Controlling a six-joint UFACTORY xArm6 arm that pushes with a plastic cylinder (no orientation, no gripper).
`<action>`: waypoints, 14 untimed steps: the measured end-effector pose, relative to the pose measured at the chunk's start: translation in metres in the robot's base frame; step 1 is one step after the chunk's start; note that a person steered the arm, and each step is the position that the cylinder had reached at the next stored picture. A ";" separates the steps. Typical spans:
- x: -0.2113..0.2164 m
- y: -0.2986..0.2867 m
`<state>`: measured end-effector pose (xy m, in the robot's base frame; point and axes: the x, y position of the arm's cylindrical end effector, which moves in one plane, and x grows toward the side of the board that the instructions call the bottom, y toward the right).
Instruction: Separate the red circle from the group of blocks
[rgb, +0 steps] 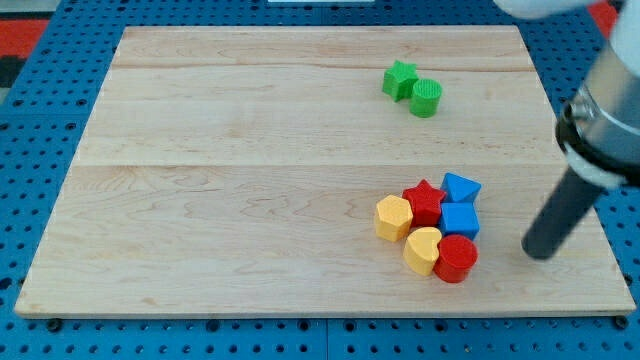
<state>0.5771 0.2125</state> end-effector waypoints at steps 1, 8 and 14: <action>0.041 -0.002; 0.006 -0.066; -0.096 -0.158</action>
<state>0.4816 0.0548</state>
